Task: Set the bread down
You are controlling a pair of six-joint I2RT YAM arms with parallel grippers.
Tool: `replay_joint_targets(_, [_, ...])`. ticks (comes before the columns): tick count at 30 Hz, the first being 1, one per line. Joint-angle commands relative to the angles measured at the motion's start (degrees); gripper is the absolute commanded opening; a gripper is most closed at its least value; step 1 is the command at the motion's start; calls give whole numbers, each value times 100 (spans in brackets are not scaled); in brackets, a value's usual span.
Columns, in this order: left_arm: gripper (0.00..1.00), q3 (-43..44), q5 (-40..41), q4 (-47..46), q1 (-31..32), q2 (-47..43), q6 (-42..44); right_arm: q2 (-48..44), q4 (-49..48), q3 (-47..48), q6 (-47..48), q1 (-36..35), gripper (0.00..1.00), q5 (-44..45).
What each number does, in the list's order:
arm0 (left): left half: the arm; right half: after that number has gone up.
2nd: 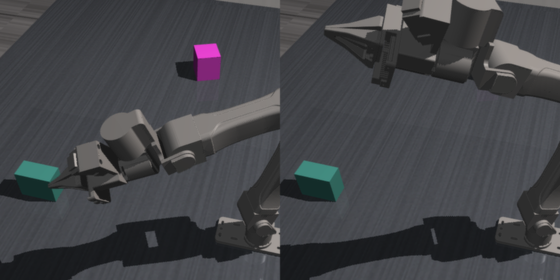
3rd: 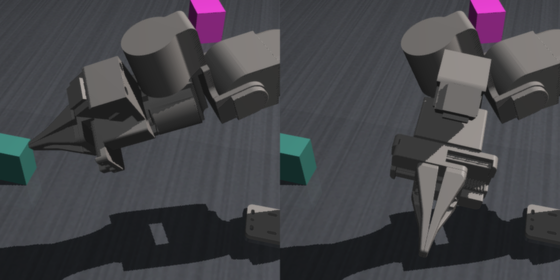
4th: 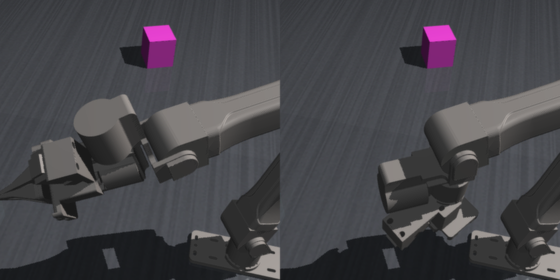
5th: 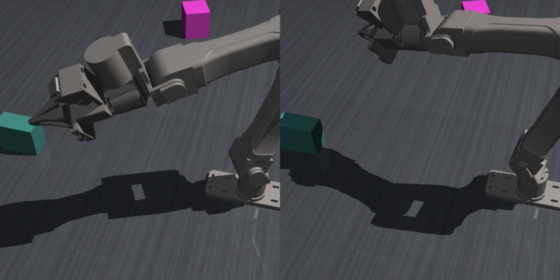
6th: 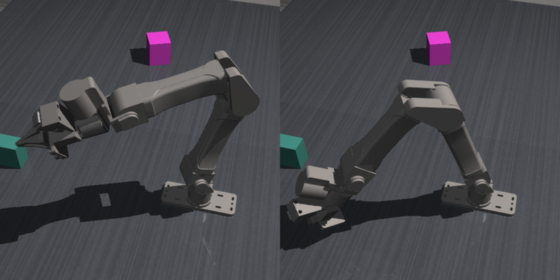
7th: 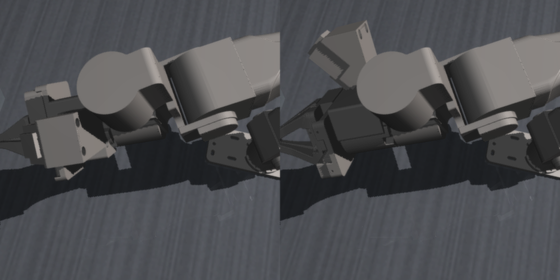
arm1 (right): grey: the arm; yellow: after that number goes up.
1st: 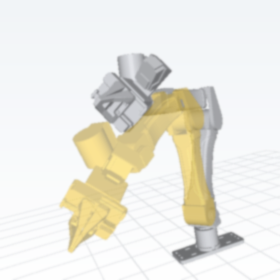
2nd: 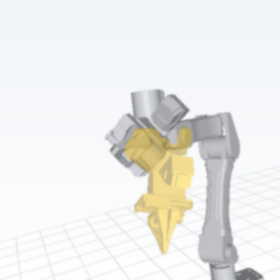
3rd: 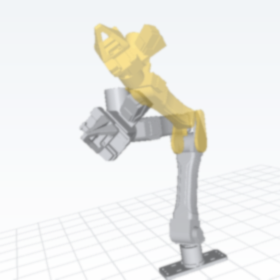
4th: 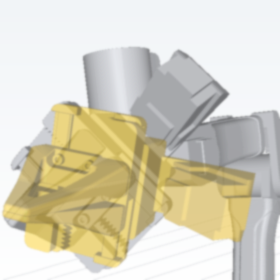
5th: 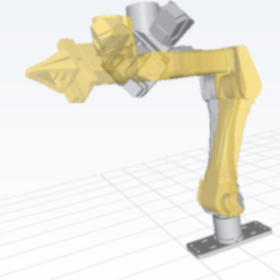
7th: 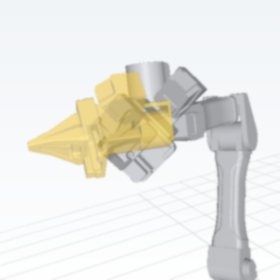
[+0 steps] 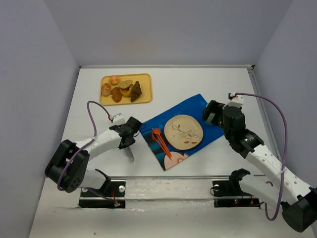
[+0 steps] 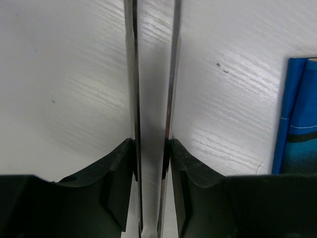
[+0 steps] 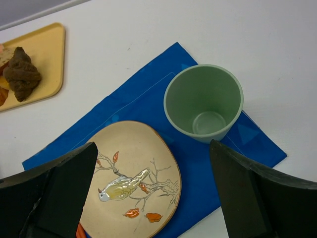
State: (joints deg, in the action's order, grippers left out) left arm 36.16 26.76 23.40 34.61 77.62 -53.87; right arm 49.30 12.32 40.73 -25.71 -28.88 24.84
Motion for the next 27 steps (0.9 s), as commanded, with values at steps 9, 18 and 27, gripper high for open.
replay_joint_targets(9, [36,1033,-153,956,239,-2020,482,-315,-318,-65,119,23,100,-41])
replay_joint_targets(18, [40,1586,-690,570,248,-2340,1809,-333,-344,-74,137,23,100,-58])
replay_joint_targets(27, [60,2403,-868,-370,248,-1541,3372,-175,-441,-4,294,23,100,-225])
